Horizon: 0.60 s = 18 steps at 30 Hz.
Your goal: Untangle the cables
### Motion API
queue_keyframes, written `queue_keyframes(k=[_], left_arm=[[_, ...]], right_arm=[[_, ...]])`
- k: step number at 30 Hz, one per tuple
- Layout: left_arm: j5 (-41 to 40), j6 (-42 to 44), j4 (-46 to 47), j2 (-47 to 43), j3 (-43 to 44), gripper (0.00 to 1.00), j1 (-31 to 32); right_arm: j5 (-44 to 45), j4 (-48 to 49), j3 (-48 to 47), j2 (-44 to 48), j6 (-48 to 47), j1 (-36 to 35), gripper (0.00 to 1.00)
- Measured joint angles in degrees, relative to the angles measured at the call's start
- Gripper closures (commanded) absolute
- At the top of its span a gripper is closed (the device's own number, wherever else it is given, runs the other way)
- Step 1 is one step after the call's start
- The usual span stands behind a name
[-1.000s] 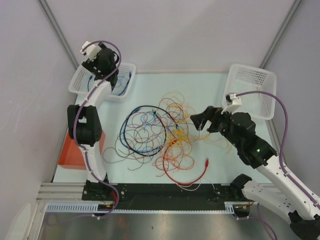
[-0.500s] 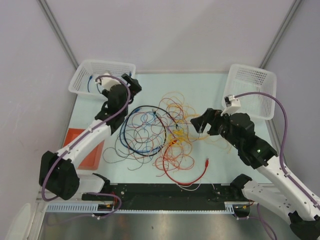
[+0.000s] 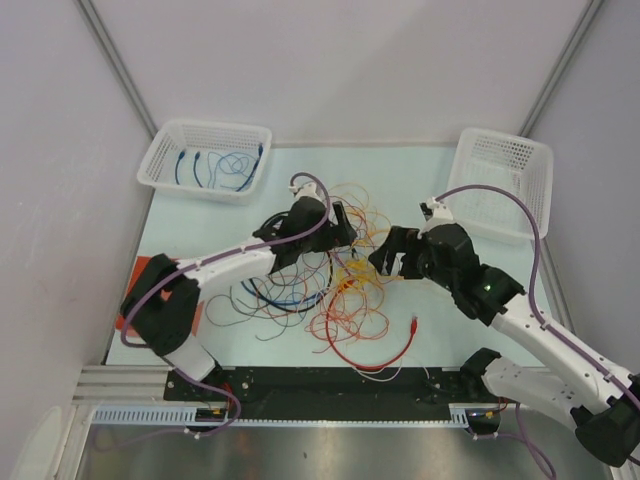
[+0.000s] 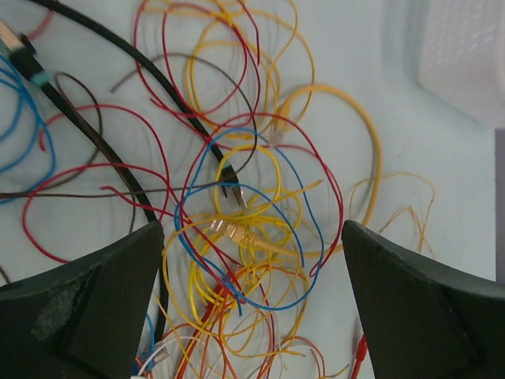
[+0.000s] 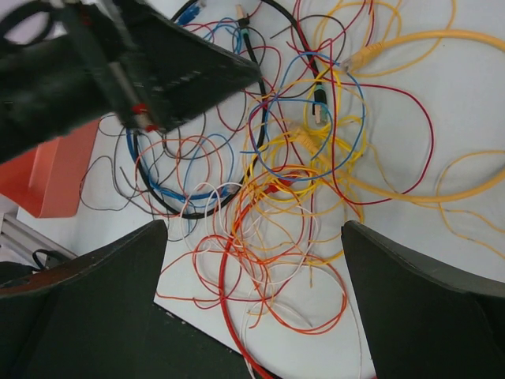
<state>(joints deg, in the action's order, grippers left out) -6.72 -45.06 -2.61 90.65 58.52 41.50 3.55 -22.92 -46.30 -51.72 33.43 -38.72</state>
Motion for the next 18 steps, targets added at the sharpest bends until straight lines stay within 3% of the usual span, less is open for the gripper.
queue_keyframes(k=[14,18], left_arm=[[0.5,-3.2,-11.5,14.3,11.0,0.0,5.3],[-1.0,-4.1,-14.9,14.9,11.0,0.07,5.2]], right_arm=[[2.2,-3.5,1.3,5.2,-0.1,-0.3,0.02],[2.2,-3.9,1.8,5.2,-0.5,-0.1,0.02]])
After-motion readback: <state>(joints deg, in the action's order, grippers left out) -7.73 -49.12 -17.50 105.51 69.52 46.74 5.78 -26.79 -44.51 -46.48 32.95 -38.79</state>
